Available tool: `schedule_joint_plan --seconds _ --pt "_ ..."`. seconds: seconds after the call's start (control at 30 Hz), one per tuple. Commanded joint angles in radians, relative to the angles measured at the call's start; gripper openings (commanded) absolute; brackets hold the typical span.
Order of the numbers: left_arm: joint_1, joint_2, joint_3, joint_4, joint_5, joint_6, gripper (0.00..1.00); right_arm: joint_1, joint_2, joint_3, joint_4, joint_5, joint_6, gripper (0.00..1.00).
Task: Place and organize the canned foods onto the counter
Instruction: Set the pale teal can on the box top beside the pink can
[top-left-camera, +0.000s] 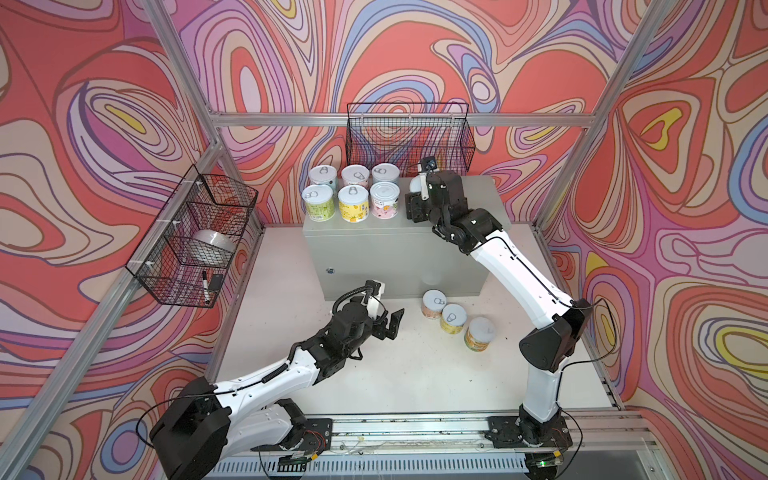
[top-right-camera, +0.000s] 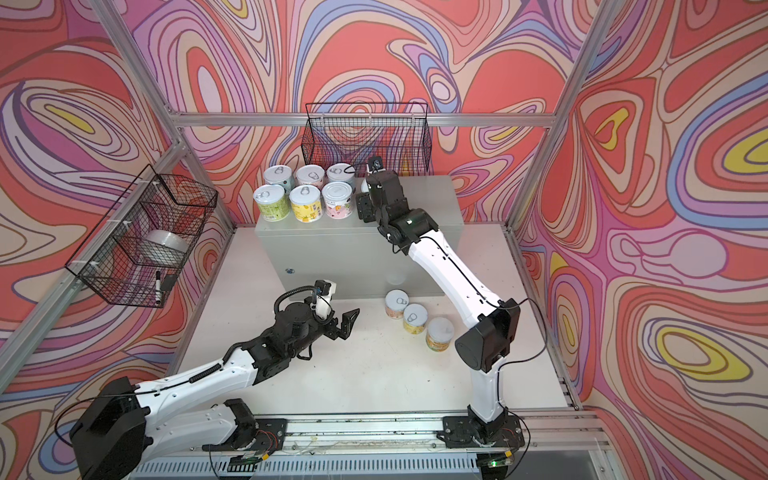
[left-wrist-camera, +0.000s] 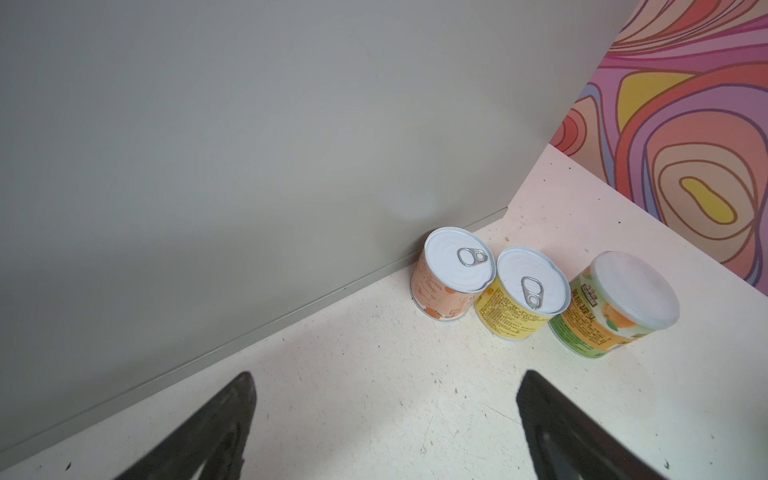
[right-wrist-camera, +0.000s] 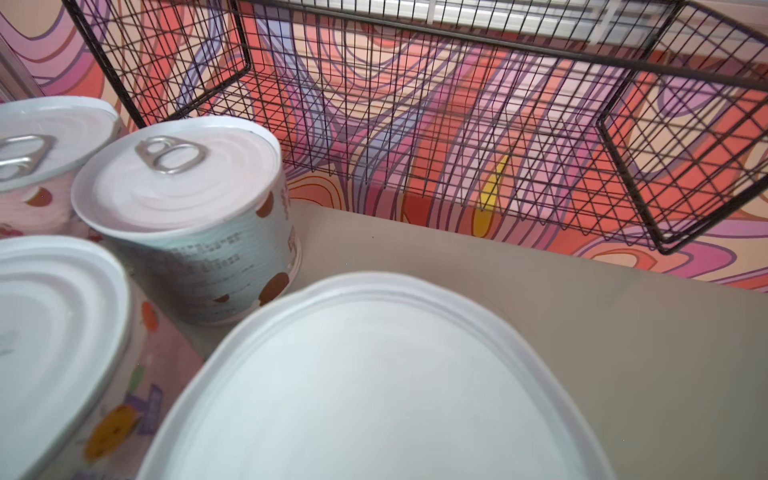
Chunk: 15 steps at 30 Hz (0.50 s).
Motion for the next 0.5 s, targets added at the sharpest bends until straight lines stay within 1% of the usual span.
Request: schedule_joint_plan --seconds 0.0,0.17,0.47 --pt "-0.001 -0.012 -0.012 -0.018 -0.019 0.015 1.00 -0.004 0.011 0.033 0.031 -0.005 0.009 0.45" --pt "-0.001 -0.008 -0.011 -0.020 -0.020 0.017 1.00 -0.004 0.016 0.037 0.029 0.004 0.005 0.58" --pt "0.001 0.018 -0.009 -0.012 -0.025 0.017 1.00 -0.005 0.027 0.055 0.011 0.012 -0.010 0.73"
